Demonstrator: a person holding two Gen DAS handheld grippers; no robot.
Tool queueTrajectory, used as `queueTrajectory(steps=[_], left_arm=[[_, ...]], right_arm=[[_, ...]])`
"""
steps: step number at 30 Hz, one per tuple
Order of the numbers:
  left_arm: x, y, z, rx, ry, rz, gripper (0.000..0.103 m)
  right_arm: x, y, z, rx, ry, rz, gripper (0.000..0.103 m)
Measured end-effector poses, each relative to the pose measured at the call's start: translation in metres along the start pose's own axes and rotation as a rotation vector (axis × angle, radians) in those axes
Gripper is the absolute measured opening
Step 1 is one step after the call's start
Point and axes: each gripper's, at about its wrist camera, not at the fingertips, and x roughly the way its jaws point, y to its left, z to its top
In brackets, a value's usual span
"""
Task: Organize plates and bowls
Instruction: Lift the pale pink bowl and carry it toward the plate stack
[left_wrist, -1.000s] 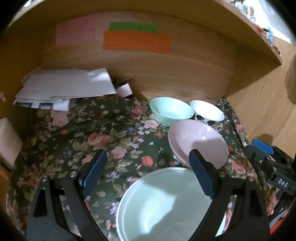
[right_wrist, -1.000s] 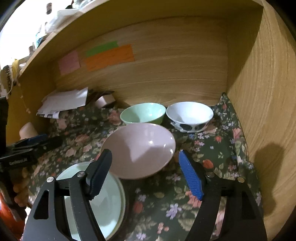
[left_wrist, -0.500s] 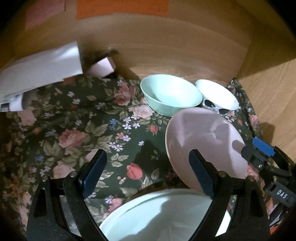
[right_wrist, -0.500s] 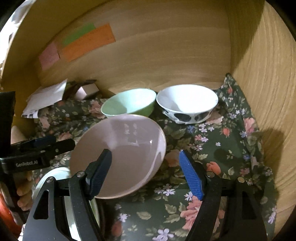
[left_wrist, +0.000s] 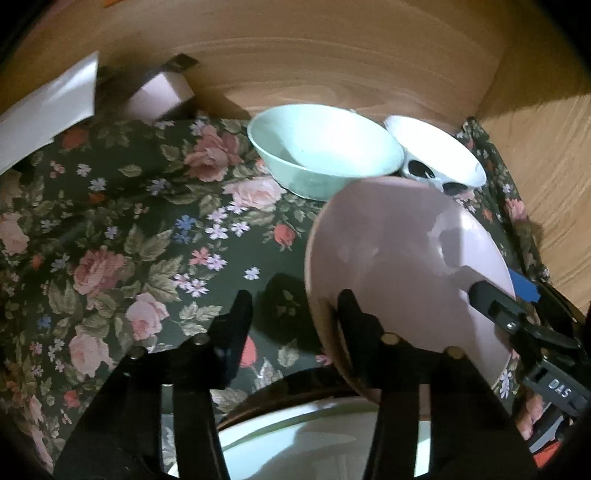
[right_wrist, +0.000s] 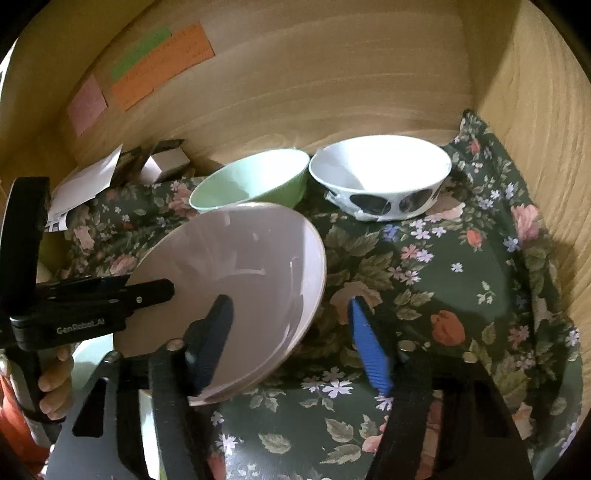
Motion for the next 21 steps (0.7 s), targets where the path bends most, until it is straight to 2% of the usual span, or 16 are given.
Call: queueTrajectory(steps=[4, 7, 9, 21], left_arm=[[0.001, -0.005, -0.001, 0.02, 0.002, -0.019, 0.034], [0.002, -0.009, -0.001, 0.038, 0.005, -0.036, 0.025], [0.002, -0.013, -0.001, 0.052, 0.008, -0.046, 0.019], [-0.01, -0.018, -0.005, 0.056, -0.035, -0.036, 0.017]], right_arm=[[0.005, -0.002, -0.001, 0.013, 0.016, 0.023, 0.046], [0.008, -0.001, -0.002, 0.003, 0.028, 0.033, 0.034], [0.009, 0.001, -0.003, -0.006, 0.033, 0.027, 0.032], [-0.003, 0.003, 0.0, 0.003, 0.011, 0.016, 0.028]])
